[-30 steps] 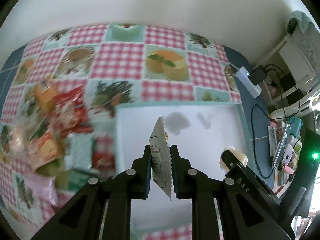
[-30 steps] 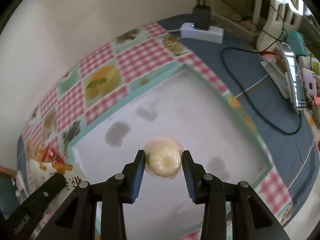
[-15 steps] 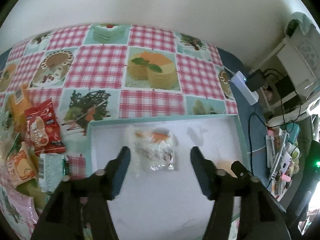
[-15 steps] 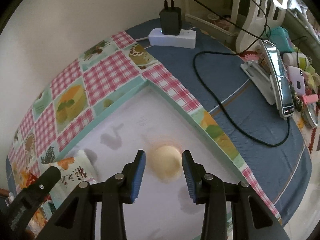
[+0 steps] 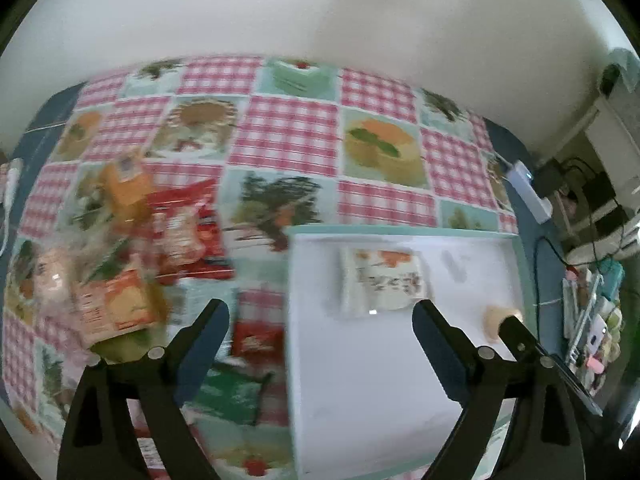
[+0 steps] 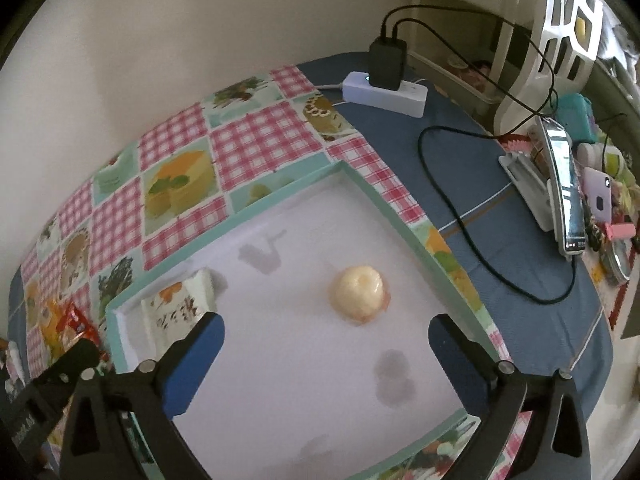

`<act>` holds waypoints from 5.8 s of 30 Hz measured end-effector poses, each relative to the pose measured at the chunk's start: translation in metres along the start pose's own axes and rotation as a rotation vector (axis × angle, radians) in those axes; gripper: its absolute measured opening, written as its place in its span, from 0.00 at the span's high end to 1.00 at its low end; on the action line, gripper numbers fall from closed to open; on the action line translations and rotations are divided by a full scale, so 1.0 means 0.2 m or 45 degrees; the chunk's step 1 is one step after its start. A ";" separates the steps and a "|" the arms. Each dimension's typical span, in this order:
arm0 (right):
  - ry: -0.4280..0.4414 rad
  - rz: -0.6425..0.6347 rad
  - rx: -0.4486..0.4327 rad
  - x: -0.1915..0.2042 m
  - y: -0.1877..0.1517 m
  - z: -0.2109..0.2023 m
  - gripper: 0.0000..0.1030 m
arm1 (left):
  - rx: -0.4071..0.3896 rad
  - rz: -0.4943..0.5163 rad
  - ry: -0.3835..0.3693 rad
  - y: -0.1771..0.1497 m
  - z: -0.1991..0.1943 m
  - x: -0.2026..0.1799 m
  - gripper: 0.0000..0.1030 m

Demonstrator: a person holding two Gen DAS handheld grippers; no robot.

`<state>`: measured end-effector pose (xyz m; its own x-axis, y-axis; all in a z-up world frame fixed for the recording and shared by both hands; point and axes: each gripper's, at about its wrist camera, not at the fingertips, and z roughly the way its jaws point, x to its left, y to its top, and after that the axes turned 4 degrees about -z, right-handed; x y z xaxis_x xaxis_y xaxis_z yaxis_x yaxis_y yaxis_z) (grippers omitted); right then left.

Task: Organize snacks
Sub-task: 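Move both tools back toward the snack pile, then grasp the red-and-white biscuit pack with the left tool, then grasp the green snack pack with the right tool while the left tool holds the biscuit pack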

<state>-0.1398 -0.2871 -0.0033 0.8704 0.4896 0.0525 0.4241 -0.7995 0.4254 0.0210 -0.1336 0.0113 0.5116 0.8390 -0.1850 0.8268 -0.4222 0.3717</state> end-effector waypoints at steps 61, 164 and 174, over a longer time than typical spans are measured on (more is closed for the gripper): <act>0.161 -0.583 -0.045 0.74 -0.70 -0.38 0.00 | 0.135 -0.445 0.308 -0.47 -0.20 0.89 0.06; 0.359 -0.376 0.277 1.05 -0.61 0.10 0.22 | 0.336 -0.793 0.211 -0.38 0.13 1.17 0.37; 0.292 -0.420 0.268 1.11 -0.63 0.17 0.28 | 0.337 -0.806 0.216 -0.39 0.15 1.22 0.37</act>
<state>0.0078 -0.0886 -0.0754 0.6122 0.7756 0.1540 0.7317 -0.6295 0.2615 0.0889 0.0929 -0.0898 -0.1117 0.9838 -0.1406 0.9936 0.1131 0.0020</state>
